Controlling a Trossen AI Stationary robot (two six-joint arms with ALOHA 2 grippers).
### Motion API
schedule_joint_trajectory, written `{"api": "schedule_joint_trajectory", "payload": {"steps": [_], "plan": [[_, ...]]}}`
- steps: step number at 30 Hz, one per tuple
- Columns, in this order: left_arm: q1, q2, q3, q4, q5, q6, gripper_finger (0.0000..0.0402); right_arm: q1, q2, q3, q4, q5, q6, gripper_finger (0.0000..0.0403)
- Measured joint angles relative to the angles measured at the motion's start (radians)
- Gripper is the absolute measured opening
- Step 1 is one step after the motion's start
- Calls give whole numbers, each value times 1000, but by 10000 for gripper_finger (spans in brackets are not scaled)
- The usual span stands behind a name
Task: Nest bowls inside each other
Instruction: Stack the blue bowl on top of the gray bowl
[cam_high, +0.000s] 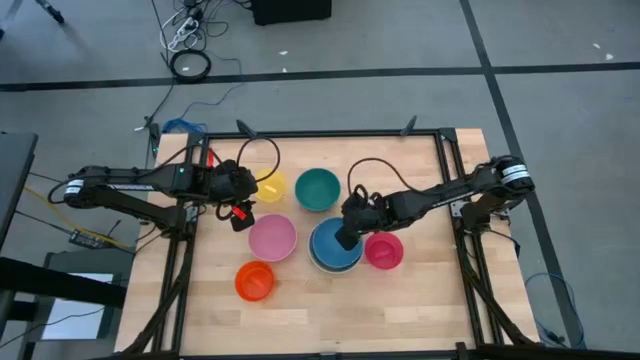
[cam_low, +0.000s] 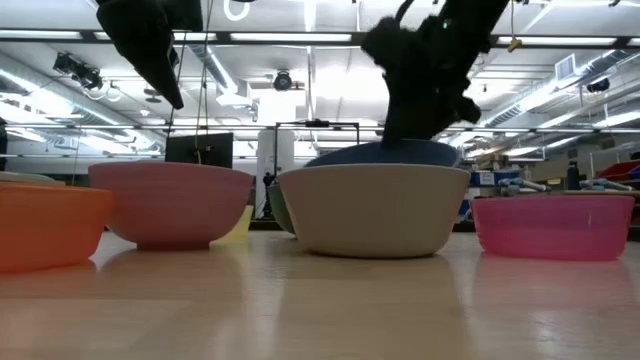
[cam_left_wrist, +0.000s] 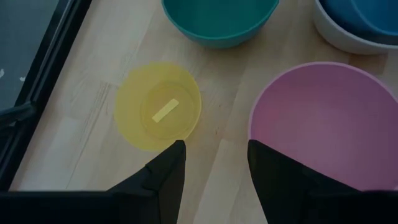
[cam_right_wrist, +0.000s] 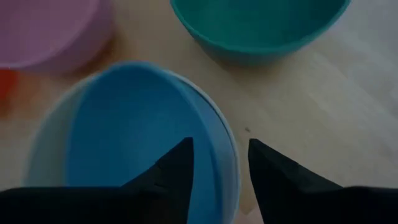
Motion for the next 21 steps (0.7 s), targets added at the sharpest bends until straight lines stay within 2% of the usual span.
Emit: {"api": "schedule_joint_trajectory", "payload": {"steps": [4, 7, 15, 21], "plan": [[0, 0, 0, -1, 0, 0, 182, 5, 5, 0, 16, -16, 3, 121], [0, 0, 0, 0, 0, 1, 182, 13, -37, 0, 20, -23, 2, 105], [0, 0, 0, 10, -1, 3, 182, 12, -81, 1, 8, -51, -5, 7], [0, 0, 0, 15, -1, 4, 182, 11, -81, -35, 9, -51, 31, 6]]}}
